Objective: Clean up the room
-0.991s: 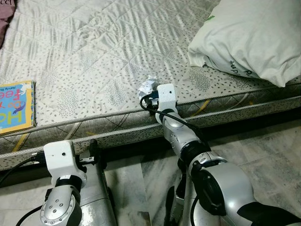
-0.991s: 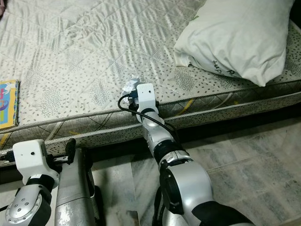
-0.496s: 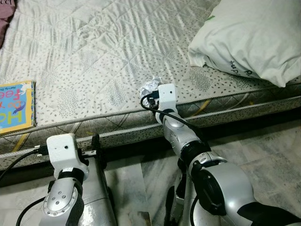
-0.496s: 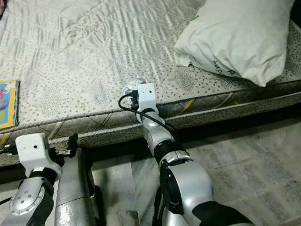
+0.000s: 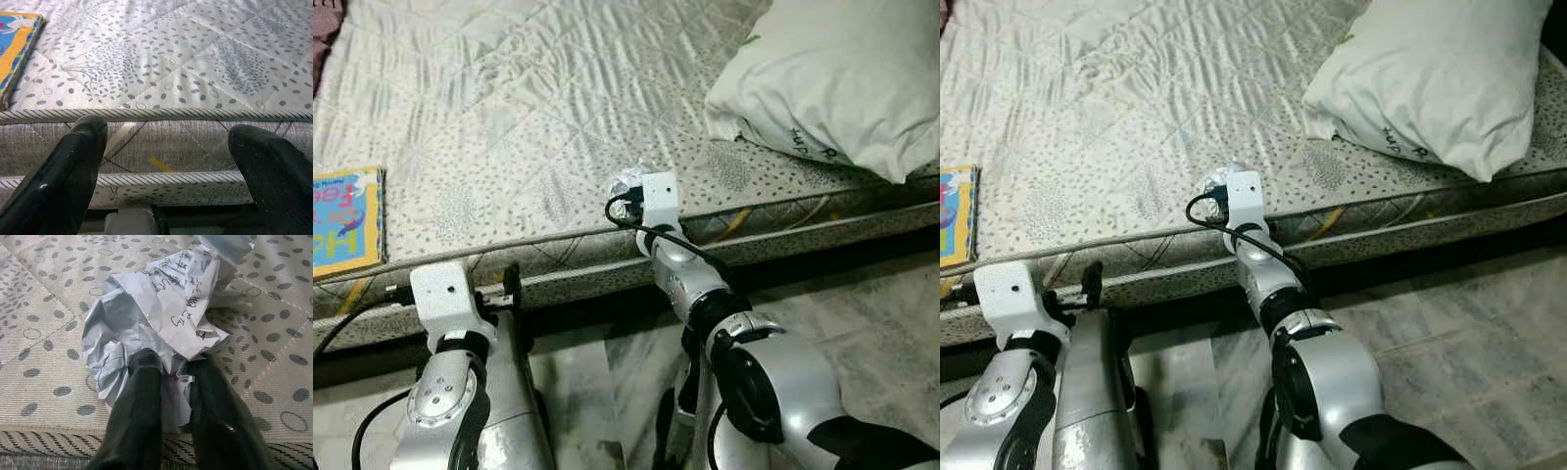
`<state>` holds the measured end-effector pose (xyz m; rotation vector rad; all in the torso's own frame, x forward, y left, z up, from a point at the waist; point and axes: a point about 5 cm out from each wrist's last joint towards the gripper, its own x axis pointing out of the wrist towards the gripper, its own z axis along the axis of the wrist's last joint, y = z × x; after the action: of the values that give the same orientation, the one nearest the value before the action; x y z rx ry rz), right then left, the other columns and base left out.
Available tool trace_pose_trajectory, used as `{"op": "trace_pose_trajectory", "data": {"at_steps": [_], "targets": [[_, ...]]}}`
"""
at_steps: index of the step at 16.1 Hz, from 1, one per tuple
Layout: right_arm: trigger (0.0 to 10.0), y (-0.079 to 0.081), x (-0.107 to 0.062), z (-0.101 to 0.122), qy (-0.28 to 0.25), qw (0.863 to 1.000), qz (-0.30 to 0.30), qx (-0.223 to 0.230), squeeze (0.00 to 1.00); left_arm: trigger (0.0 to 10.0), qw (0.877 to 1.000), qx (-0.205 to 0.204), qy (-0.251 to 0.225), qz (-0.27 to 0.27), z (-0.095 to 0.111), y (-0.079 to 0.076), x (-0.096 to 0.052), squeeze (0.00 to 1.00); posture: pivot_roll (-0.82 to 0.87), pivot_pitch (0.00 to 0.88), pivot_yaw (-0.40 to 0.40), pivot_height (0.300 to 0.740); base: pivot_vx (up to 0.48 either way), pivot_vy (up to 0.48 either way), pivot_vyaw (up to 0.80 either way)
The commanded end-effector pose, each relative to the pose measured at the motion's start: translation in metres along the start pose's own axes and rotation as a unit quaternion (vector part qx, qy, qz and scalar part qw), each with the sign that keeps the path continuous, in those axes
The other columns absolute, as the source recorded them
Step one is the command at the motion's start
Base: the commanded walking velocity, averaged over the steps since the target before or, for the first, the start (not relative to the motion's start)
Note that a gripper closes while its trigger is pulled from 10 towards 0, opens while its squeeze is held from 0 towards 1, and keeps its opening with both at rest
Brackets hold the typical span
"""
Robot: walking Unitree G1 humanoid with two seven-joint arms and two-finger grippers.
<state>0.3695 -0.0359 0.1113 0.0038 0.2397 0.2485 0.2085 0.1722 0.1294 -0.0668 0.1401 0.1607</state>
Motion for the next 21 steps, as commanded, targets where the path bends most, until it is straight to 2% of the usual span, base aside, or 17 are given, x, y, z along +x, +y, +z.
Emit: {"op": "trace_pose_trajectory", "data": {"at_steps": [1,4,5,8,11,13,16,17,18,19,21], "targets": [[0.0,0.013,0.001,0.003,0.007,1.0,0.017,0.007,0.0,10.0,1.0,0.003,0.006,0.01,-0.004,0.003,0.002,0.0,0.13,0.137,-0.077,0.491,0.0,0.0,0.0],[0.0,0.006,0.002,0.006,0.005,1.0,0.015,0.005,0.0,10.0,1.0,0.002,-0.006,0.012,-0.001,0.003,0.009,0.0,0.13,0.113,-0.084,0.491,0.0,0.0,0.0],[0.0,-0.008,0.003,0.008,0.003,1.0,0.013,-0.005,0.0,10.0,1.0,0.002,-0.018,0.013,0.001,0.002,0.018,0.0,0.11,0.087,-0.087,0.491,0.0,0.0,0.0],[0.0,-0.032,0.002,0.009,0.007,1.0,-0.003,-0.013,0.0,10.0,0.999,0.0,-0.034,0.008,0.006,0.0,0.032,0.0,0.1,0.041,-0.084,0.491,0.0,0.0,0.0],[0.0,-0.041,0.003,0.016,-0.001,1.0,-0.004,-0.007,0.0,10.0,0.999,0.004,-0.052,-0.001,0.011,-0.002,0.046,0.0,0.08,0.0,-0.067,0.491,0.0,0.0,0.0],[0.0,-0.041,0.004,0.03,-0.038,0.998,0.033,-0.026,0.0,10.0,0.998,0.012,-0.063,0.007,0.013,0.004,0.06,0.0,0.02,0.0,-0.031,0.491,0.0,0.0,0.0],[0.0,-0.051,-0.003,0.028,-0.079,0.995,0.057,-0.027,0.0,10.0,0.997,0.023,-0.068,0.011,0.01,0.005,0.072,0.0,-0.05,0.0,-0.006,0.491,0.0,0.0,0.0],[0.0,-0.062,-0.01,0.027,-0.116,0.992,0.049,-0.022,0.0,10.0,0.997,0.024,-0.068,0.007,0.006,0.003,0.075,0.0,-0.06,0.0,0.005,0.491,0.0,0.0,0.0],[0.0,-0.065,-0.013,0.026,-0.13,0.99,0.043,-0.023,0.0,10.0,0.997,0.025,-0.068,0.007,0.005,0.003,0.075,0.0,-0.07,0.0,0.01,0.491,0.0,0.0,0.0],[0.0,-0.081,-0.025,0.018,-0.154,0.988,0.002,-0.012,0.0,10.0,0.997,0.025,-0.072,0.005,0.002,0.005,0.076,0.0,-0.09,0.0,0.025,0.491,0.0,0.0,0.0],[0.0,-0.089,-0.033,0.009,-0.159,0.987,-0.027,-0.007,0.0,10.0,0.997,0.027,-0.076,0.005,0.001,0.007,0.076,0.0,-0.1,0.0,0.031,0.491,0.0,0.0,0.0]]}}
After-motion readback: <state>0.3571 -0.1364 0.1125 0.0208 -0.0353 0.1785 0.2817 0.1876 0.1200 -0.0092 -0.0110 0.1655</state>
